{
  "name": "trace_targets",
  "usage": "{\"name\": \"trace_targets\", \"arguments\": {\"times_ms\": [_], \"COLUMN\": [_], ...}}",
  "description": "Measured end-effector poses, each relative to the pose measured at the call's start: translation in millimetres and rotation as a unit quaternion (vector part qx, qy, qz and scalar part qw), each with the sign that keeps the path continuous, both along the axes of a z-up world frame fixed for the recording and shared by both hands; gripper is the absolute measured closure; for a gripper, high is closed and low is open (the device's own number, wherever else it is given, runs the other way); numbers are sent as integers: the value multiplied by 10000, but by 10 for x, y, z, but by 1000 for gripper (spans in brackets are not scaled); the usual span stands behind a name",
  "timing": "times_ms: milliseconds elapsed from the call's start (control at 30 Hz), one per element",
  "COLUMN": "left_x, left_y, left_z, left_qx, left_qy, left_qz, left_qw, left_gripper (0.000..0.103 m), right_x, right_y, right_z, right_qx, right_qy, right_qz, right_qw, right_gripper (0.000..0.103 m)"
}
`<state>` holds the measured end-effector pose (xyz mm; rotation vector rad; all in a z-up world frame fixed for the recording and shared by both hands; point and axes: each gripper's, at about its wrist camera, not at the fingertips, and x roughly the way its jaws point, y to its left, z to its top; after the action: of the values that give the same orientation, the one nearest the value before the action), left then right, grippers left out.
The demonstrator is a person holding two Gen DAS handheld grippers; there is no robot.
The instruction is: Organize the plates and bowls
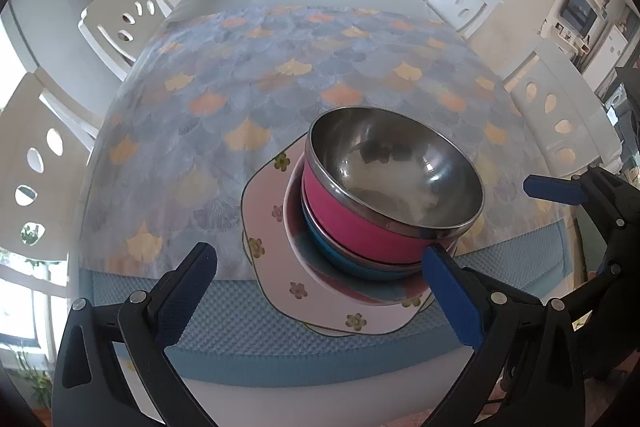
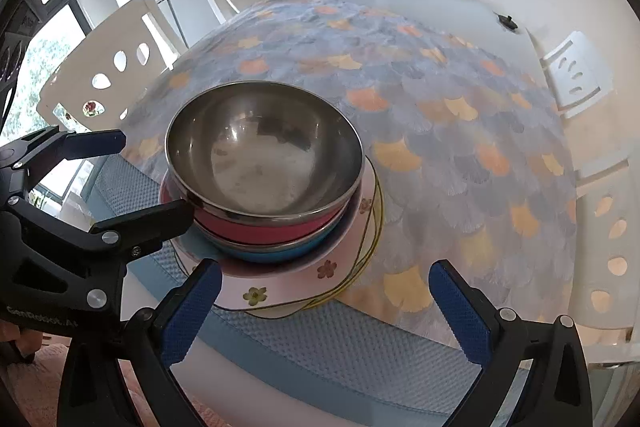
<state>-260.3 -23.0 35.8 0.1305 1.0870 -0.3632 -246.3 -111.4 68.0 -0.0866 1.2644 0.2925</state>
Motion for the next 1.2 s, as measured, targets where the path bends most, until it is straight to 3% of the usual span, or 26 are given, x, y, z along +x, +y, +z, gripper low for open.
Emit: {"name": "trace_targets", "arguments": {"times_ms": [1200], "left_x": [10], "left_y": [-62], "left_z": [6], "left_qx": [-122], "left_qy": [82], "left_qz": [-70], "left_qw": [9999], "left_gripper": [1], "right_x": [41], "right_y": [-125], "right_z": [-35], "right_qx": [120], "right_qy": [162], "right_qz": [-161], "right_qw": [9997], "right_gripper": [0]}}
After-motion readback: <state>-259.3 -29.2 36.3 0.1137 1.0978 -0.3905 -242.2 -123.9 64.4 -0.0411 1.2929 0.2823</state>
